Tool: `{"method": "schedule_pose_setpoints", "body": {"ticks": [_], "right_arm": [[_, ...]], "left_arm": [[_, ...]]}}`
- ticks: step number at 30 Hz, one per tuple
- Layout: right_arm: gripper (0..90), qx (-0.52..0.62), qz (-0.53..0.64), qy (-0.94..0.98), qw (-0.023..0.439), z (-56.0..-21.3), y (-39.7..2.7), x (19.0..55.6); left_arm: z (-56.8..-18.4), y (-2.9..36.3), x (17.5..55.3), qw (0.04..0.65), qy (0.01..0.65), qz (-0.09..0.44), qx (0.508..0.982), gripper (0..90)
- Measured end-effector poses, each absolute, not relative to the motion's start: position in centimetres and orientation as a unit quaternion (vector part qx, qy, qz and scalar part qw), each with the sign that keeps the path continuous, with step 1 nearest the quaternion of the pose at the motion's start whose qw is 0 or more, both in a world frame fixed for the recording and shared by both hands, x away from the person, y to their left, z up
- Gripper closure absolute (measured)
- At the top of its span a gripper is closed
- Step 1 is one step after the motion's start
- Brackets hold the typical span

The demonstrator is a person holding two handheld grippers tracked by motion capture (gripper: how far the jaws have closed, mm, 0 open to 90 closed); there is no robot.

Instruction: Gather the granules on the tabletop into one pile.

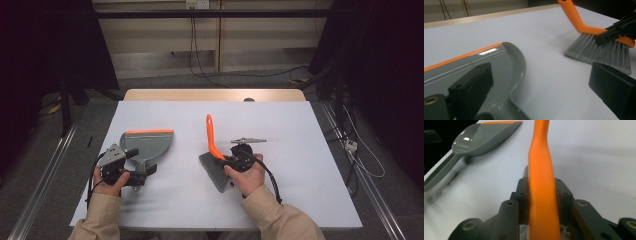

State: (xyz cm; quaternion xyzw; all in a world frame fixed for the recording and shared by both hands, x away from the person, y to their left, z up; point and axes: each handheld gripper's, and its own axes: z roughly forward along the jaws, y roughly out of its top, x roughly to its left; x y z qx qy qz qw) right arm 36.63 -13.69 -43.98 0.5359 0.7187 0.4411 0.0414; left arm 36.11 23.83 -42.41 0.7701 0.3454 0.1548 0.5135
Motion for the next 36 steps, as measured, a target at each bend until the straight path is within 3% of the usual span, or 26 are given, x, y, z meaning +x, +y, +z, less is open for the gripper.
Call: {"method": "schedule_pose_setpoints", "body": {"ticks": [36], "right_arm": [[71.1, 0.563, 0.452, 0.69, 0.051, -43.3, -17.5, 36.2]], "left_arm": [[-42.4, 23.7, 36.1, 0.513, 0.342, 0.156, 0.772, 5.3]]}}
